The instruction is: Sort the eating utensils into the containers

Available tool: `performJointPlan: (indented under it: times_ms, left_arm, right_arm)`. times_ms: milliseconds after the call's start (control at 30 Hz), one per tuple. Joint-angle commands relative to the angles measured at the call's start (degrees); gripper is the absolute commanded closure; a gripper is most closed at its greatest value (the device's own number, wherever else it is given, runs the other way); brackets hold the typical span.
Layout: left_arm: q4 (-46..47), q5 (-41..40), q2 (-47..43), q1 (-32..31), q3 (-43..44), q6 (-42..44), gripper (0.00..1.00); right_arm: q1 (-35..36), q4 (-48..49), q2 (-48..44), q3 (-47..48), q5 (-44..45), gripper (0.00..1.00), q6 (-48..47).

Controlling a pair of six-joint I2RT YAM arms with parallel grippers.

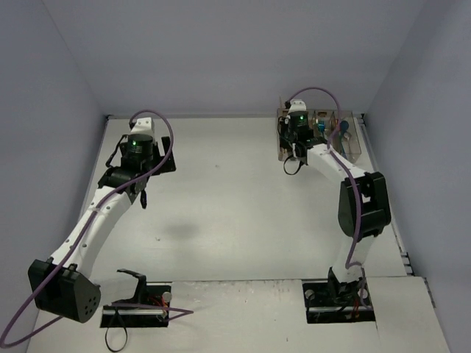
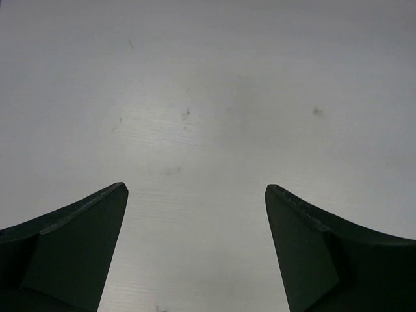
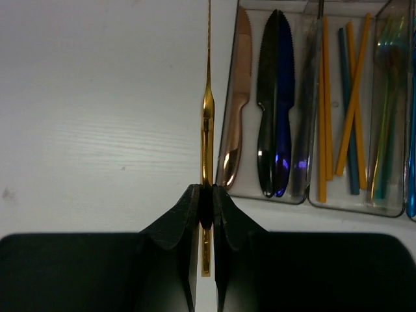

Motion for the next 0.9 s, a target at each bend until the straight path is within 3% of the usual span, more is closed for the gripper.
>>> performJointPlan:
  times_ms: [0,367,700,867]
  left_arm:
    - [1.7,-5.0,-4.6,0.1,-3.0,5.4,0.12]
    - [3.7,-6.2,-7.7,0.0,-6.4,6.8,0.06]
    - [4.1,-6.1,-7.8,0.1,-6.5,6.7,0.06]
    - [4.2,-6.0,-8.2,0.1,-6.3,6.7,0.06]
  right_arm:
    - [-2.6,1.7,4.6,7.7,0.6,1.0,-2.3]
    - [-5.4,1.6,15.9,16.4,-1.9,0.98,-3.5]
    - [-5.4,1.4,16.8,15.8,-3.8,0.8,-2.2]
    - [-5.5,0.6,11.2,14.1,-2.7,0.62,-2.1]
